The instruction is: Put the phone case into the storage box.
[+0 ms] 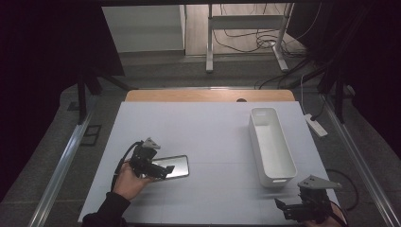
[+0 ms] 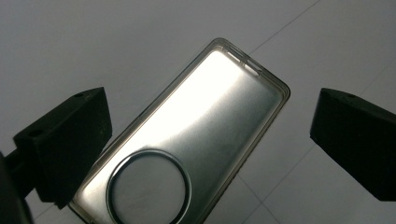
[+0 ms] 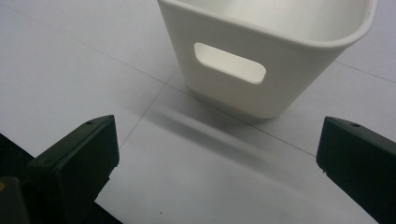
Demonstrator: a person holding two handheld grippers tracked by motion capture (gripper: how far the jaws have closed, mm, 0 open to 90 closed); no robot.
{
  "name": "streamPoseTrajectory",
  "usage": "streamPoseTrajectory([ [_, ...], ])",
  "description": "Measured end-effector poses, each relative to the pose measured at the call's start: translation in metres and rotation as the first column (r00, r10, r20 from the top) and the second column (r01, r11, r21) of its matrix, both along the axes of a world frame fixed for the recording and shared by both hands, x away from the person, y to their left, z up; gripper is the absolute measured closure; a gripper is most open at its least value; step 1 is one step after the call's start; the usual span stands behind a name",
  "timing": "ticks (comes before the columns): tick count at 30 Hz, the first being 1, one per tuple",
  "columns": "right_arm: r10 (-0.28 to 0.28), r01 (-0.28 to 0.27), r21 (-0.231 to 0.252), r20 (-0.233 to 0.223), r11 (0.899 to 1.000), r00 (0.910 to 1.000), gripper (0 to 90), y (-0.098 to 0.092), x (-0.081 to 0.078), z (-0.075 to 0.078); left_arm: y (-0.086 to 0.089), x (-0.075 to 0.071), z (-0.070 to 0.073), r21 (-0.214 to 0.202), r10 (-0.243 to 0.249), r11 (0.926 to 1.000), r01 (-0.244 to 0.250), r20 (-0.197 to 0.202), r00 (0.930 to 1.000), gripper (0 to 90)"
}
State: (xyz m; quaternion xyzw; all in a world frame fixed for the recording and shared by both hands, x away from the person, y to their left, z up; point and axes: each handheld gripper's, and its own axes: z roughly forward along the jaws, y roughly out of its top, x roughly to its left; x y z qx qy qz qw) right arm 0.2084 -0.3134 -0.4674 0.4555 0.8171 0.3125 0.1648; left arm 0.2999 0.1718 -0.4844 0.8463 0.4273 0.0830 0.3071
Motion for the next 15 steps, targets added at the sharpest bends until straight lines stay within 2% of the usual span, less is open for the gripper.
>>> streamPoseTrajectory([
  [9,0.002,-0.002,-0.001,-0.004,1.0,1.0,0.0,0.0,0.0,0.0,-0.013,0.009,0.0,0.032,-0.025,0.9992,0.025,-0.002,0.9997,2.6],
  [12,0.004,-0.004,-0.002,-0.006,1.0,1.0,0.0,0.0,0.0,0.0,-0.018,0.01,0.001,0.042,-0.038,0.9984,0.038,0.007,0.9993,6.6],
  [15,0.005,-0.005,-0.004,-0.004,1.0,1.0,0.0,0.0,0.0,0.0,-0.021,0.01,0.001,0.047,-0.066,0.9968,0.065,0.008,0.9978,15.0],
])
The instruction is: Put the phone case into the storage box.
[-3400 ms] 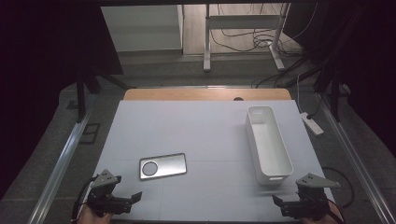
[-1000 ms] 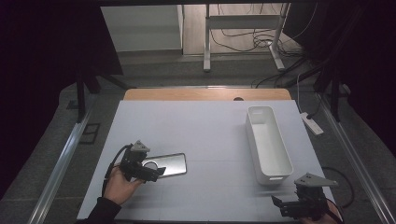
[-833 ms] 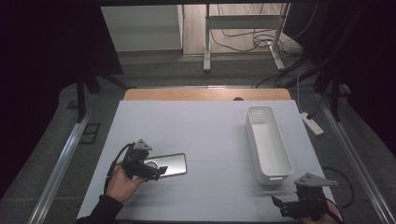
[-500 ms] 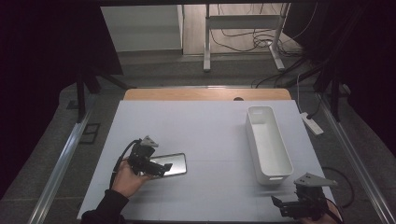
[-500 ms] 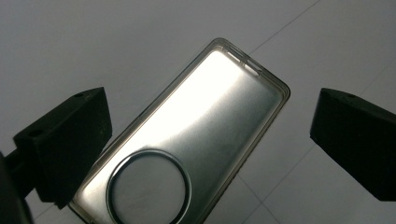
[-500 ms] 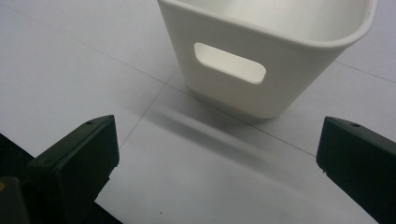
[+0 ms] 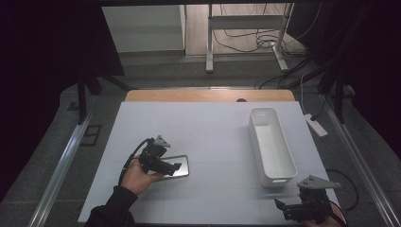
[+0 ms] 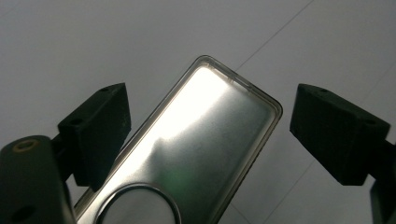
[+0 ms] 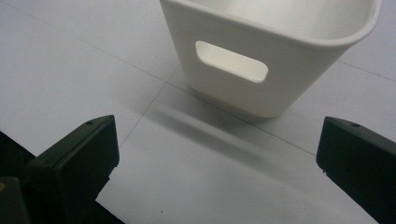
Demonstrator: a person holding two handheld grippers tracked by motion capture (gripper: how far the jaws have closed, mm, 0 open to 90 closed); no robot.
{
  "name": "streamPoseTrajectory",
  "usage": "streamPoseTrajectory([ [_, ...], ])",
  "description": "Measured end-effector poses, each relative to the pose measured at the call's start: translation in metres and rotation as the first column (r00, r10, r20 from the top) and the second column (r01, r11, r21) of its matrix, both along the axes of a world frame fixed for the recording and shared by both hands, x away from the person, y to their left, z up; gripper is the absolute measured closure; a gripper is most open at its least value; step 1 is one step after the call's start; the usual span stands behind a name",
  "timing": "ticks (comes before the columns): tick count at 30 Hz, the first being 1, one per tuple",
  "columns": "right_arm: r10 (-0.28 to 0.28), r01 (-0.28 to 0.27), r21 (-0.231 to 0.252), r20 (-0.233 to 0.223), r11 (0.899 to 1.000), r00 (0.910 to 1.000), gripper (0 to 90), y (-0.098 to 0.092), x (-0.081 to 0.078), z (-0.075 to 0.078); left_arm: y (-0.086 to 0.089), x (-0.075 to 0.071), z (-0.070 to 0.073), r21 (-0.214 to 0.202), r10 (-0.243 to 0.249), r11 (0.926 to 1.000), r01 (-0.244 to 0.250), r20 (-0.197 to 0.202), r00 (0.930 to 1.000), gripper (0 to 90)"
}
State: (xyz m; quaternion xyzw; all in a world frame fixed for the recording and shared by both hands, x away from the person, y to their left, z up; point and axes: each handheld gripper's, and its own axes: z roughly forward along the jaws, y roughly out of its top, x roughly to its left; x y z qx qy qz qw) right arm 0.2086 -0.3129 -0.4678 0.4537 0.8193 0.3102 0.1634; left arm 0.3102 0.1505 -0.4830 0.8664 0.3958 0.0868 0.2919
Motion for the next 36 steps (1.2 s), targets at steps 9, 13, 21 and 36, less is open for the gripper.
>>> streamPoseTrajectory([
  [9,0.001,-0.001,0.001,-0.003,1.0,1.0,0.2,0.0,0.0,0.0,-0.004,0.001,-0.003,-0.017,-0.048,0.9987,0.047,-0.029,0.9984,52.4],
  [13,0.001,-0.001,0.0,-0.006,1.0,1.0,0.3,0.0,0.0,0.0,-0.005,0.002,-0.004,-0.035,-0.068,0.9971,0.067,-0.041,0.9968,73.4],
  [21,0.001,-0.001,-0.001,-0.009,1.0,1.0,0.5,0.0,0.001,0.0,-0.006,0.005,-0.008,-0.044,-0.068,0.9968,0.066,-0.059,0.9959,89.1],
  [36,0.001,-0.001,-0.004,-0.008,1.0,1.0,0.9,0.0,0.0,-0.001,-0.017,0.001,-0.028,-0.01,-0.053,0.9986,0.053,-0.075,0.9958,89.1],
])
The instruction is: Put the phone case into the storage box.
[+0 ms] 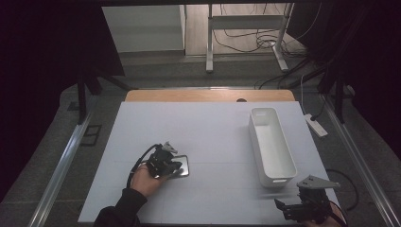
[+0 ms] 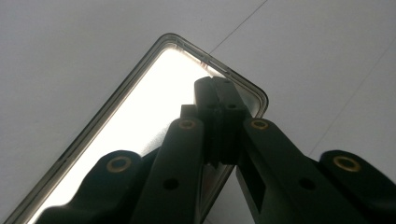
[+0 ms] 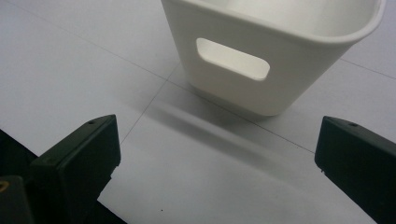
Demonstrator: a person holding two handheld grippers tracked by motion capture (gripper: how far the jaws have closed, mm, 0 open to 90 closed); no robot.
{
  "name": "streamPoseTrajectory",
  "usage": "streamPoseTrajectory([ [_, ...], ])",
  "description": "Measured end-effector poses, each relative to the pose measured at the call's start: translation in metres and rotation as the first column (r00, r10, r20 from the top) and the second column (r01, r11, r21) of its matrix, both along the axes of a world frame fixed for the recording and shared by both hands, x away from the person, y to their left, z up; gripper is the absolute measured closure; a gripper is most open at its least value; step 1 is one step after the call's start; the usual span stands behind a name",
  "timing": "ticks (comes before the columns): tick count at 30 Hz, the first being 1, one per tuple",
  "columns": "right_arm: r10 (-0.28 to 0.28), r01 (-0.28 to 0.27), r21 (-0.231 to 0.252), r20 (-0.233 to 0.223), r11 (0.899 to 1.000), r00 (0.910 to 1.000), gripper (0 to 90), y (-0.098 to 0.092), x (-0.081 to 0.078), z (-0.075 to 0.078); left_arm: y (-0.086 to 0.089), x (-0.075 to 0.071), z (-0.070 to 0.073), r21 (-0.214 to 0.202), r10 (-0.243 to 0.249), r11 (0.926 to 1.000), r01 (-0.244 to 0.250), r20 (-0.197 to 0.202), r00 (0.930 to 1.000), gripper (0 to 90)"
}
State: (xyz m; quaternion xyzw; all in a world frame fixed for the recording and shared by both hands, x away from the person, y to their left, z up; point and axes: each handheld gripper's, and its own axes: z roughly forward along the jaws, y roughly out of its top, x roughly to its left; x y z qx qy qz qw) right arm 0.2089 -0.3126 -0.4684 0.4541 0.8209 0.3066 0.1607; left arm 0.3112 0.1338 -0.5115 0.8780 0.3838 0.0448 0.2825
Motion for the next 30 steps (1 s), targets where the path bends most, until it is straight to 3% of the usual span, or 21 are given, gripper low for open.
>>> streamPoseTrajectory([
  [9,0.001,-0.001,-0.002,-0.002,1.0,1.0,1.1,0.0,0.0,0.0,-0.003,0.0,-0.01,0.006,0.003,1.0,-0.003,-0.018,0.9998,89.1],
  [16,-0.001,0.001,-0.004,-0.003,1.0,1.0,1.3,0.0,0.0,0.0,-0.004,-0.004,-0.009,0.005,-0.008,1.0,0.008,-0.024,0.9997,89.1],
  [22,-0.002,0.002,-0.006,-0.004,1.0,1.0,1.5,0.0,0.0,0.0,-0.009,-0.011,-0.008,0.03,-0.013,0.9995,0.013,-0.013,0.9998,89.1],
  [30,-0.004,0.004,-0.007,-0.005,1.0,1.0,1.6,0.0,0.0,0.0,-0.006,-0.018,-0.008,0.018,-0.01,0.9998,0.011,-0.027,0.9996,89.1],
])
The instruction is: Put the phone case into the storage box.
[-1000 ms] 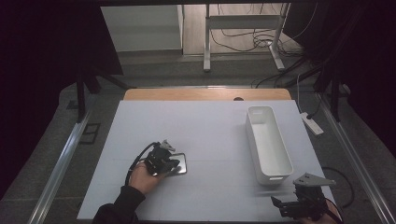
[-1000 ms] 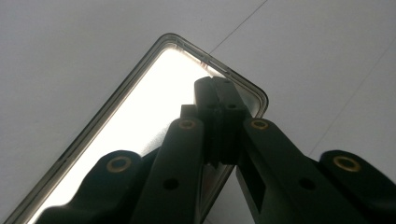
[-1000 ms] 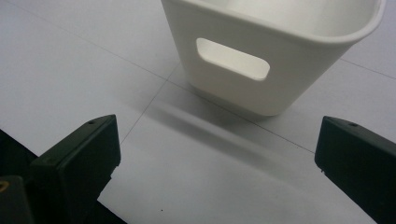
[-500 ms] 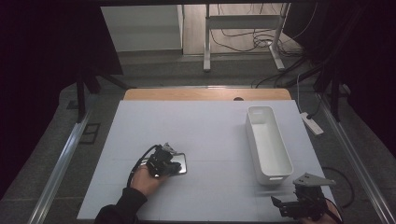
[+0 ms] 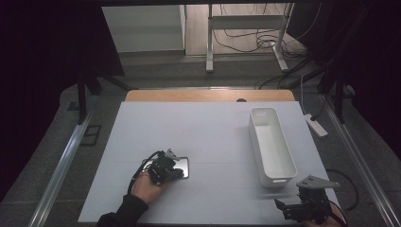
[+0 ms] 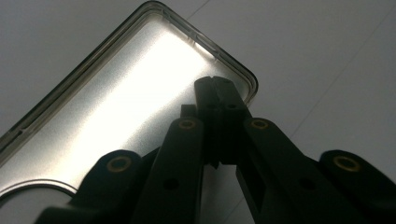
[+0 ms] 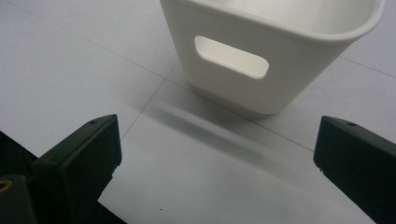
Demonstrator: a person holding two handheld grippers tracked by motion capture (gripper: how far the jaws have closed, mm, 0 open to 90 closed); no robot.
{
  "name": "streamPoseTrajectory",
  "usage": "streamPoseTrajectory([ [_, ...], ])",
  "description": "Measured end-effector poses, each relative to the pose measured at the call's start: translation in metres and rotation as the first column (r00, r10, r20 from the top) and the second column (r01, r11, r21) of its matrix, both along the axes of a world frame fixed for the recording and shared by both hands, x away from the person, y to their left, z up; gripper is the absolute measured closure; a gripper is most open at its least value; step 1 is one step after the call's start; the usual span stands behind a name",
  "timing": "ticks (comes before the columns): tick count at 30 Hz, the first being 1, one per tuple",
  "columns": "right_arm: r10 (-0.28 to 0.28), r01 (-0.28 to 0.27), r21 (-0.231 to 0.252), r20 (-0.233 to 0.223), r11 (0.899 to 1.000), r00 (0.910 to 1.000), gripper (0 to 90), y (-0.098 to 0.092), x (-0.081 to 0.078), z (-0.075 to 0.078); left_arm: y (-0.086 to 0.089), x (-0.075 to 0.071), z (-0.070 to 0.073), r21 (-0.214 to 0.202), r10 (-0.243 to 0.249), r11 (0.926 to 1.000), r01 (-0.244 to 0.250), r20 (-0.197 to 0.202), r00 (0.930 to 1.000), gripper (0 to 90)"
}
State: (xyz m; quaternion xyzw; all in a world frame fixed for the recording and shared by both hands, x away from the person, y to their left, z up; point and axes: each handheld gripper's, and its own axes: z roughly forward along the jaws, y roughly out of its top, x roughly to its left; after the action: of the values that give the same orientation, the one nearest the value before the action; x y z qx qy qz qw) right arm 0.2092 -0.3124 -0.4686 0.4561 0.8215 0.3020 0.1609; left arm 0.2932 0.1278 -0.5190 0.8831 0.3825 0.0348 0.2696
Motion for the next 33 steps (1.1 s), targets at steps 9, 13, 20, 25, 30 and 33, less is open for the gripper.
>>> streamPoseTrajectory([
  [9,-0.003,0.003,-0.003,0.0,1.0,1.0,2.2,0.0,0.0,0.0,0.008,-0.01,-0.001,0.001,0.005,1.0,-0.005,-0.018,0.9998,89.2],
  [13,-0.001,0.001,-0.005,0.0,1.0,1.0,2.2,0.0,0.0,0.0,0.013,-0.014,-0.001,0.001,0.013,0.9999,-0.013,-0.026,0.9996,89.2],
  [20,-0.001,0.001,-0.009,-0.003,1.0,1.0,2.2,0.001,0.0,-0.001,0.024,-0.024,0.0,0.007,0.014,0.9999,-0.014,-0.038,0.9992,89.1],
  [25,-0.001,0.001,-0.01,-0.006,1.0,1.0,2.2,0.001,0.001,-0.001,0.032,-0.029,-0.001,0.006,0.028,0.9996,-0.028,-0.042,0.9987,89.1],
  [30,-0.002,0.002,-0.013,-0.007,1.0,1.0,2.2,0.001,0.001,-0.001,0.04,-0.033,-0.001,0.009,0.049,0.9988,-0.049,-0.046,0.9977,89.1],
  [33,-0.002,0.002,-0.012,-0.008,1.0,1.0,2.2,0.001,0.001,-0.001,0.039,-0.034,0.0,0.018,0.047,0.9987,-0.047,-0.039,0.9981,89.1],
])
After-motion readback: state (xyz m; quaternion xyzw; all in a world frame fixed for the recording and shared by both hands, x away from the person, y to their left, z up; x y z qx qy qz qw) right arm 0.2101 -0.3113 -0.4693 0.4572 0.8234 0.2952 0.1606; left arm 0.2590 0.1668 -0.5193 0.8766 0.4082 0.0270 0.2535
